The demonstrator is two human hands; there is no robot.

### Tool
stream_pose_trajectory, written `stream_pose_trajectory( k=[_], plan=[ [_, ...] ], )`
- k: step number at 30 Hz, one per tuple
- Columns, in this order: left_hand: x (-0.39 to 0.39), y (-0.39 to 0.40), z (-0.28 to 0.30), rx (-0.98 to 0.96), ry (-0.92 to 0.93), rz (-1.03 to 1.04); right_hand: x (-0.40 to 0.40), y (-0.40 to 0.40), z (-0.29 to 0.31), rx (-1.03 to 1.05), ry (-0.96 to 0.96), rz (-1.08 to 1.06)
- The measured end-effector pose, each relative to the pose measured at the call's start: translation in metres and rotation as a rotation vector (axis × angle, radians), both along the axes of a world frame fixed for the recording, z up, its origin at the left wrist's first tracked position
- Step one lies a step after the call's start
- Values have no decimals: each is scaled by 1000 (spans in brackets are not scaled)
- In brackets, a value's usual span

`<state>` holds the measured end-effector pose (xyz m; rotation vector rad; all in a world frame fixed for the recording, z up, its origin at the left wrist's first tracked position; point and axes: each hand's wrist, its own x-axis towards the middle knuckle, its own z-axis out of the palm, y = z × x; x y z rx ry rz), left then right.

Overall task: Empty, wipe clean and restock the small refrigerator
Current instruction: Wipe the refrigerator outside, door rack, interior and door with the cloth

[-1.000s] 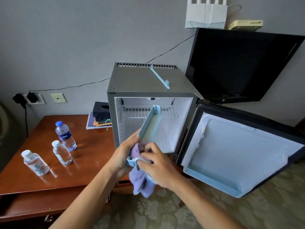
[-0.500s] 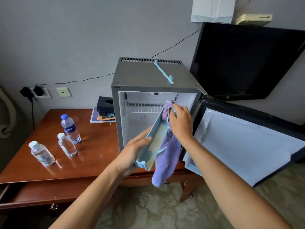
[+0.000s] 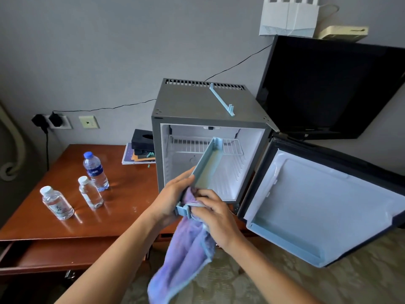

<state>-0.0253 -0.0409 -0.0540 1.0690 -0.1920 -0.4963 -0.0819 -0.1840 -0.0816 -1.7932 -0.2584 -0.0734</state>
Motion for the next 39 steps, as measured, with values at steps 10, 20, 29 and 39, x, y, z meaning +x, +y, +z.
stream_pose_trajectory(
  k=[10, 20, 29, 39],
  plan=[
    [-18, 7, 9, 171, -132, -102, 90, -48, 25, -756, -319, -418],
    [-6, 22, -7, 17, 66, 45, 18, 13, 2, -313, -133, -84],
    [-16, 19, -18, 157, 129, -60, 3, -59, 26, -62, 55, -95],
    [-42, 27, 16, 255, 19, -198, 55, -97, 85, -601, -111, -157]
  ],
)
